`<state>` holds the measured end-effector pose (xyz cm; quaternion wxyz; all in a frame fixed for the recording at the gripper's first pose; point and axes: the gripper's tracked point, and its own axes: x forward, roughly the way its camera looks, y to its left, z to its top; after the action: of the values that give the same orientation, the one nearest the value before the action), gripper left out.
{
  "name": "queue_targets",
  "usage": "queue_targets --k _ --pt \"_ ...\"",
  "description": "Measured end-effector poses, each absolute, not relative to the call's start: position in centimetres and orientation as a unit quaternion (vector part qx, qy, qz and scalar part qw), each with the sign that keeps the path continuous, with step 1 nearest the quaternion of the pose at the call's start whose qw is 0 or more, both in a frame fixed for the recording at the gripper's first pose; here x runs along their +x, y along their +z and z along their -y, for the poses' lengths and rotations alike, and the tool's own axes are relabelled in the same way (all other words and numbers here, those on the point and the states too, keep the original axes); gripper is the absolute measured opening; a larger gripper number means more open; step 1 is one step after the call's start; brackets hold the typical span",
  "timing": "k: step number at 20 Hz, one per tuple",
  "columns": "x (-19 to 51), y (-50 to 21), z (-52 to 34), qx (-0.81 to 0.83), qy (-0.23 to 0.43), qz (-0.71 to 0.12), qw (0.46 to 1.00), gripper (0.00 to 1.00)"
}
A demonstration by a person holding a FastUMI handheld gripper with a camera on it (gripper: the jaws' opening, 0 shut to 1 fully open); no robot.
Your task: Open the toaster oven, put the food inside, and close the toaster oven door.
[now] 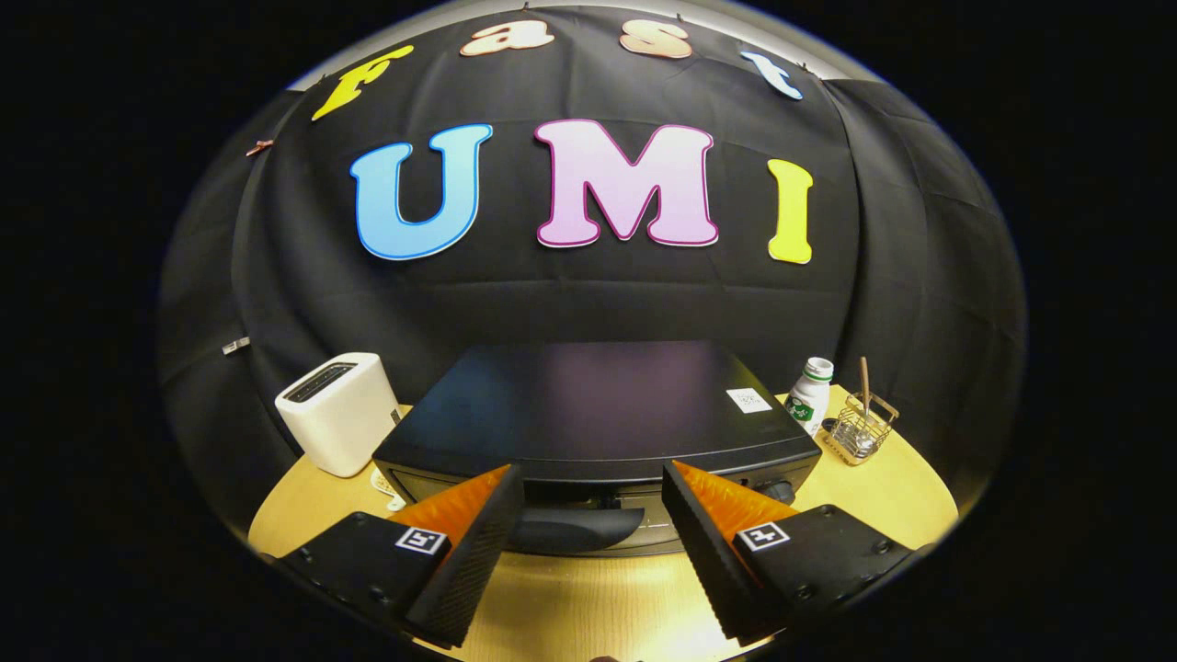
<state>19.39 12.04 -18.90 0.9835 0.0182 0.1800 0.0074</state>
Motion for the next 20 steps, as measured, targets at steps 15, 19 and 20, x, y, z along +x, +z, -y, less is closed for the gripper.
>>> queue_targets --k 15,19,20 --pt "16.5 -22.0 -13.5 0.016 0.017 -0.229 0.973 1.00" --pt "13.2 -23.2 -13.6 0.015 0.014 -0.243 0.970 1.00" --pt "12.5 -23.5 -13.6 0.011 0.015 -0.248 0.968 1.00"
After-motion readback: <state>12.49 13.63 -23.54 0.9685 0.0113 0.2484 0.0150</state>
